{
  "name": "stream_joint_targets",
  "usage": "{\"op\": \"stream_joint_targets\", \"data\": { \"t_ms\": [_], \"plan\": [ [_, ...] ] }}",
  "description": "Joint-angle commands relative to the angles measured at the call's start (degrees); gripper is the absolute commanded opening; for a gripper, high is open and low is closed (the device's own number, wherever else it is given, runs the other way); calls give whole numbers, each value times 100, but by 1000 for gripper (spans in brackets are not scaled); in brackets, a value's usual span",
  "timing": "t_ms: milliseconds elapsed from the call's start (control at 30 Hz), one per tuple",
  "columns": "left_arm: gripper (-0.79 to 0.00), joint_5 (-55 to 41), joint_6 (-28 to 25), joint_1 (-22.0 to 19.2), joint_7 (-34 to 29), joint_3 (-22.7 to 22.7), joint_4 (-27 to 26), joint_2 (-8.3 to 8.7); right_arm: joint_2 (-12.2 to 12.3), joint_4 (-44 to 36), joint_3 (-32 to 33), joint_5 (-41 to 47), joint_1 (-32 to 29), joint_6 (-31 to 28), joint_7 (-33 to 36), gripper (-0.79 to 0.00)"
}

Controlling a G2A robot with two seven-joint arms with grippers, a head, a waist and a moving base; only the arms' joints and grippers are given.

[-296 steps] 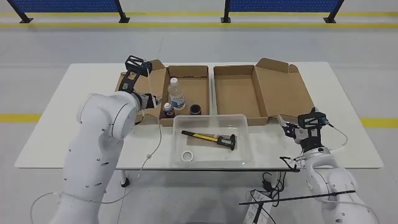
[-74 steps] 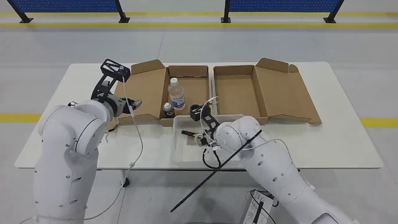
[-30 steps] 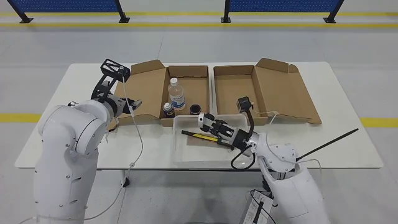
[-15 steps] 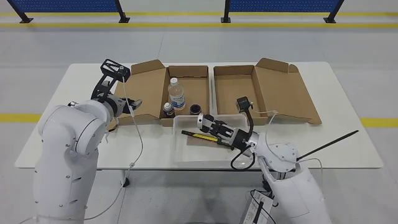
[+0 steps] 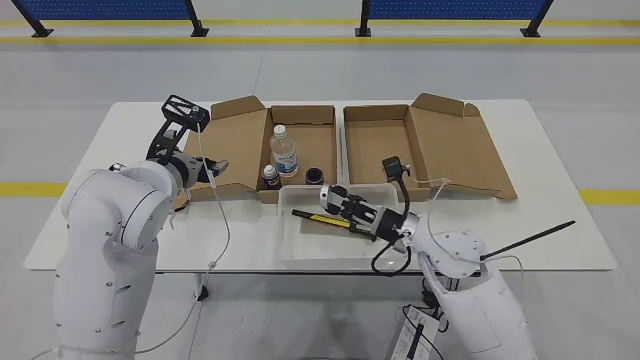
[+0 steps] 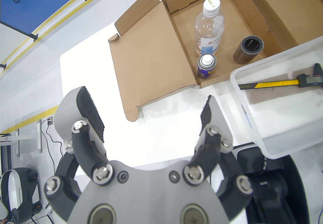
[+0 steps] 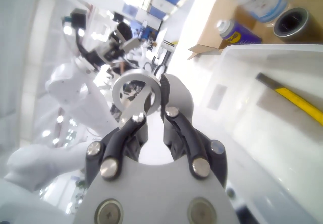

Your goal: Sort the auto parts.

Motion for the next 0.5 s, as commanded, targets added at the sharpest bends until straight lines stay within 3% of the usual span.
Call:
{"op": "stream_joint_targets", "data": {
  "t_ms": [0, 167, 467],
  "plan": [
    [0, 0, 0, 0, 0, 0, 0, 0, 21, -62, 38, -150, 7, 133, -5, -785],
    [0, 0, 0, 0, 0, 0, 0, 0, 84, -165, 145, -594, 87, 414, 103, -785],
    [0, 0, 0, 0, 0, 0, 0, 0, 251, -543, 379, -2395, 448, 1287, 557, -785]
  ]
}}
